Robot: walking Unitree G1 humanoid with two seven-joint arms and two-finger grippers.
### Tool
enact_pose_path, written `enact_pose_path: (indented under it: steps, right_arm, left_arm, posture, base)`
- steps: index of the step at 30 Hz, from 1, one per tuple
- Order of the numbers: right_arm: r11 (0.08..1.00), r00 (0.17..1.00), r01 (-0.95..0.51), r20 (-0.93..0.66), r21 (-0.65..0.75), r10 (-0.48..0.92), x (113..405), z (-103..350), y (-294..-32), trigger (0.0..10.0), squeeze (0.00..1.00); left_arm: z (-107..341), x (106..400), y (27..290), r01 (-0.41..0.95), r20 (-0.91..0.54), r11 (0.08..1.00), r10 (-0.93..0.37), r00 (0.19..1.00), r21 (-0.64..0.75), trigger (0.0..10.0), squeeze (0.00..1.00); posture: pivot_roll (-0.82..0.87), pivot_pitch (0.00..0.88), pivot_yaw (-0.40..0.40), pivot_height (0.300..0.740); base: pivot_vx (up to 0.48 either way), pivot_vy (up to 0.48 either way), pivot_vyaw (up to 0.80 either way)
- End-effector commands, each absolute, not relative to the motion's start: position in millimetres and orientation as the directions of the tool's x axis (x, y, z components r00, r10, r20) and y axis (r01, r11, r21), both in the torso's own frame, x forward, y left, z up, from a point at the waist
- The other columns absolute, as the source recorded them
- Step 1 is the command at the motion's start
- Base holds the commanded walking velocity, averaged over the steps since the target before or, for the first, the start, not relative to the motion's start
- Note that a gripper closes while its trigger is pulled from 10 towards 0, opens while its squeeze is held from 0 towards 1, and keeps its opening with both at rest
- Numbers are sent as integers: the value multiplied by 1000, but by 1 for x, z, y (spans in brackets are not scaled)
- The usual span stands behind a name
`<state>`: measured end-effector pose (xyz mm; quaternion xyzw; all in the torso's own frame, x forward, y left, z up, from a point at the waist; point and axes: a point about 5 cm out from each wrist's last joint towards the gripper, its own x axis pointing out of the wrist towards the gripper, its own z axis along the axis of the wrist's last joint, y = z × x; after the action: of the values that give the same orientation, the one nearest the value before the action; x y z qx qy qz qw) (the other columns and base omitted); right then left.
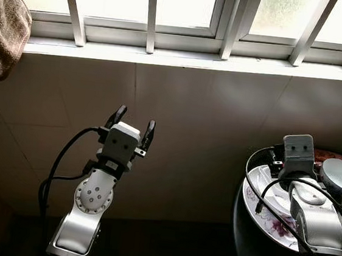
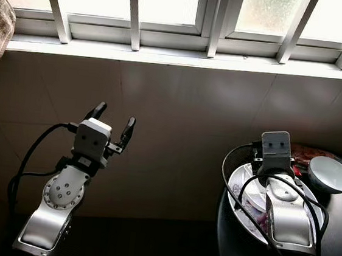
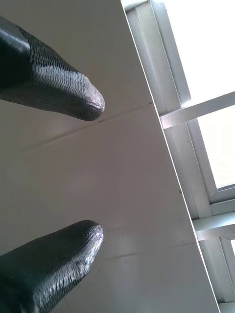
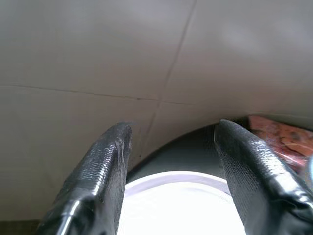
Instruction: Kitchen organization
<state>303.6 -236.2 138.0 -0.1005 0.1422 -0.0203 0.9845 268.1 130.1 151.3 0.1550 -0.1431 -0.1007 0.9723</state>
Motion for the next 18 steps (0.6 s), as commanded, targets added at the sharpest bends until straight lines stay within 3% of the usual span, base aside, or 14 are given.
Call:
enact_pose_path:
  steps: [1,9,10,18]
  right_arm:
    - [989,956,-12,-293,-151,-33,305,142,-244,10000,0]
    - [984,950,-92,-309,-150,41,307,158,-260,10000,0]
    - [973,932,-168,-348,-156,105,305,160,-261,10000,0]
    - [919,857,-360,-446,-159,258,298,152,-261,10000,0]
  left_arm:
    - [150,268,129,159,235,930,-245,941,333,10000,0]
    - [149,268,129,159,230,930,-243,942,332,10000,0]
    - [149,269,128,161,229,930,-245,942,331,10000,0]
    - [149,270,128,161,231,930,-245,942,330,10000,0]
  posture:
    - [20,0,-43,740]
    - [10,0,-42,740]
    - [10,0,-42,740]
    - [10,0,-42,740]
  base:
    - [0,0,0]
    - [0,0,0]
    - [0,0,0]
    - [0,0,0]
